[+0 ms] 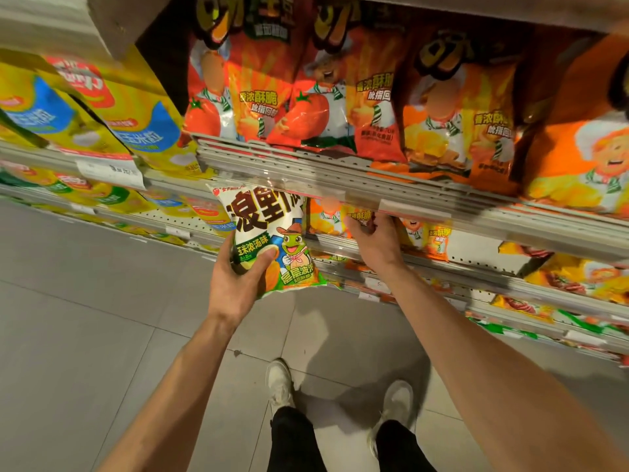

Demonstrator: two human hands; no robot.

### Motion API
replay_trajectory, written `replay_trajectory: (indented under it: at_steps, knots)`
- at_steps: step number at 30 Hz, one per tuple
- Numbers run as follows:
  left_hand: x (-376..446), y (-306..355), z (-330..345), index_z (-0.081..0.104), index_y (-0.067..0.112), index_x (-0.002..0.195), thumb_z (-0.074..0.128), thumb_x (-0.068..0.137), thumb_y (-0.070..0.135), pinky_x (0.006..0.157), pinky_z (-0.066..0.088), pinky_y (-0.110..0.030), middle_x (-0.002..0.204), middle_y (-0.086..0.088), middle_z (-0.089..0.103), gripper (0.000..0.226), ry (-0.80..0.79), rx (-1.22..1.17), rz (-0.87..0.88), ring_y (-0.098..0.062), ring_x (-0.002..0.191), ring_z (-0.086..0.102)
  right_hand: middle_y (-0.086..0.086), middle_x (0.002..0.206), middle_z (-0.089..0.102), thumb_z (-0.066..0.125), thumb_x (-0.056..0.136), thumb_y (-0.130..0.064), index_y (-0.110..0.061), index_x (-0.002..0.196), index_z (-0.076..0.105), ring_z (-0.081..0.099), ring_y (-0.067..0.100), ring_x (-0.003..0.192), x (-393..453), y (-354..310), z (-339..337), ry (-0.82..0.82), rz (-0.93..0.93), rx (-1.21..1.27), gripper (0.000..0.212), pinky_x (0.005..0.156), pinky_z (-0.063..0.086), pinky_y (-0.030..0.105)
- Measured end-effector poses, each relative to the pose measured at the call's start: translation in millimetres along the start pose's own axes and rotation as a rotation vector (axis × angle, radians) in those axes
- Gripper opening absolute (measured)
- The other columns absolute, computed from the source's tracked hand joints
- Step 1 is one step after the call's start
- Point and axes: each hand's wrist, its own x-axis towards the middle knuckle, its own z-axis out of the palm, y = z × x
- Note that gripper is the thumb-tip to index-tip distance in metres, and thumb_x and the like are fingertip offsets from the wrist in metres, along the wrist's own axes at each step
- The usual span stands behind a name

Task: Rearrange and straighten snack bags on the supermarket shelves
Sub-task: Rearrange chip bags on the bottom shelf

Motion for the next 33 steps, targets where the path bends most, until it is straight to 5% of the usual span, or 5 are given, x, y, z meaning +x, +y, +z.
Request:
replay_trajectory:
  at_steps: [9,13,21,29,33]
  knots:
    - [-1.3,-6.7,1.7,0.05,0.019,0.142,0.082,0.085,0.025,0.058,0.055,-0.013,0.11,0.011,0.073,0.066,0.012,0.013,0.002,0.004,0.084,0.073,0.001,0.128,0.067,0.072,0.092,-0.04,-0.019,0.143,0.051,0.065,0.018,0.116,-26.7,24.1,-43.4,-0.118,0.019,0.018,0.059,0.102,0.052,0.034]
    - [-0.9,-8.8,11.9,0.05,0.018,0.143,0.081,0.086,0.026,0.063,0.059,-0.017,0.117,0.005,0.072,0.066,-0.036,0.024,0.008,-0.002,0.091,0.075,-0.003,0.111,0.073,0.073,0.09,-0.045,-0.025,0.121,0.065,0.068,0.011,0.1,-43.3,44.0,-73.8,-0.083,0.017,-0.046,0.038,0.089,0.056,0.032]
    - [11.0,0.1,66.6,0.067,0.038,0.111,0.081,0.086,0.034,0.074,0.061,-0.022,0.097,0.022,0.077,0.029,-0.113,0.149,0.103,-0.002,0.091,0.075,-0.009,0.108,0.077,0.079,0.087,-0.04,-0.024,0.123,0.067,0.072,0.011,0.1,-70.7,75.7,-138.5,0.009,0.063,-0.006,0.041,0.086,0.058,0.031]
    - [37.4,-0.2,120.2,0.041,0.02,0.147,0.073,0.081,0.065,0.097,0.054,-0.041,0.109,0.006,0.067,0.086,-0.037,0.346,0.052,-0.023,0.107,0.066,-0.001,0.099,0.076,0.078,0.089,-0.016,-0.022,0.108,0.066,0.071,0.009,0.087,-81.5,89.2,-166.1,0.063,0.127,0.263,0.024,0.073,0.055,0.019]
    - [35.3,-0.5,138.0,0.041,0.012,0.142,0.075,0.085,0.054,0.075,0.047,-0.007,0.104,0.014,0.064,0.079,-0.095,0.263,0.028,-0.013,0.101,0.066,-0.012,0.09,0.076,0.078,0.089,-0.022,-0.02,0.112,0.067,0.069,-0.005,0.075,-76.4,91.8,-161.5,0.093,0.129,0.212,0.026,0.062,0.051,0.011]
